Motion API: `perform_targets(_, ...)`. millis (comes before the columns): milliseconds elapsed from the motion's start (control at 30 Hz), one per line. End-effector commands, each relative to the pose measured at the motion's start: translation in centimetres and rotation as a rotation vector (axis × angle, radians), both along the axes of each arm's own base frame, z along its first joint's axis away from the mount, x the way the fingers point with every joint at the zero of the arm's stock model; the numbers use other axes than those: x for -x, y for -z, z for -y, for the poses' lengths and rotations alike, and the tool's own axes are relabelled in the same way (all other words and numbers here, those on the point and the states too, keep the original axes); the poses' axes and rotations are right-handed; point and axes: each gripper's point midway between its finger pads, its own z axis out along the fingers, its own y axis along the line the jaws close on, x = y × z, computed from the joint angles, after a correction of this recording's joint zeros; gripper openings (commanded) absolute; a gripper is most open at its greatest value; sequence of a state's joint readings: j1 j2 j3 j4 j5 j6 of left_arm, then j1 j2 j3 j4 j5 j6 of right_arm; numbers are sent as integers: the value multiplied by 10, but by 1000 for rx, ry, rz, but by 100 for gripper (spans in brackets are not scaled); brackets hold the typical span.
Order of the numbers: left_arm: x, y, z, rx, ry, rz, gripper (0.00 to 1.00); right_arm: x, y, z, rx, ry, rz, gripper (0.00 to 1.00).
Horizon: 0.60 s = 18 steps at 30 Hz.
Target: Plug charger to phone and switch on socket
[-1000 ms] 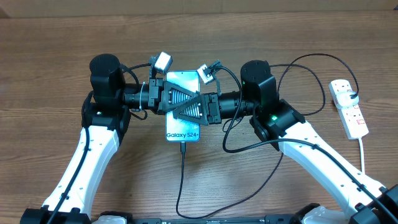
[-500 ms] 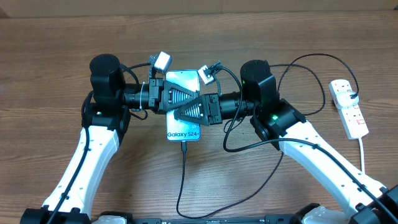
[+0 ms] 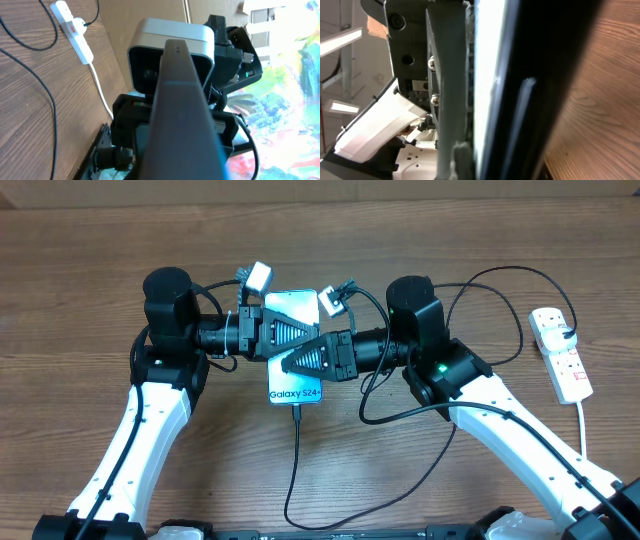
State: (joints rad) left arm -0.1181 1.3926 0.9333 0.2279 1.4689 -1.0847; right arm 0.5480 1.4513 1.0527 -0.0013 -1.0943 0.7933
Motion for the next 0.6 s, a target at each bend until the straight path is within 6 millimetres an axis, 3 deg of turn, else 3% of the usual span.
perform_targets(0,4,-8,7,2,14,43,7,25,-3,-9,-19,-118,-16,5)
perform_targets(100,4,-8,7,2,14,44,13,25,-3,-9,-18,-114,-15,4)
perform_targets(233,4,-8,7,2,14,50,35,25,-3,-9,-18,-115,-15,4)
perform_targets(367,4,-8,7,2,12,51,48,23,-3,-8,-17,-107,-15,4)
perform_targets(500,-3,-8,-3,2,-21,54,58,12,-2,0,-15,-74,-18,4)
perform_targets(567,-9,-8,-11,1,-50,68,68,3,0,6,-7,-43,-28,4)
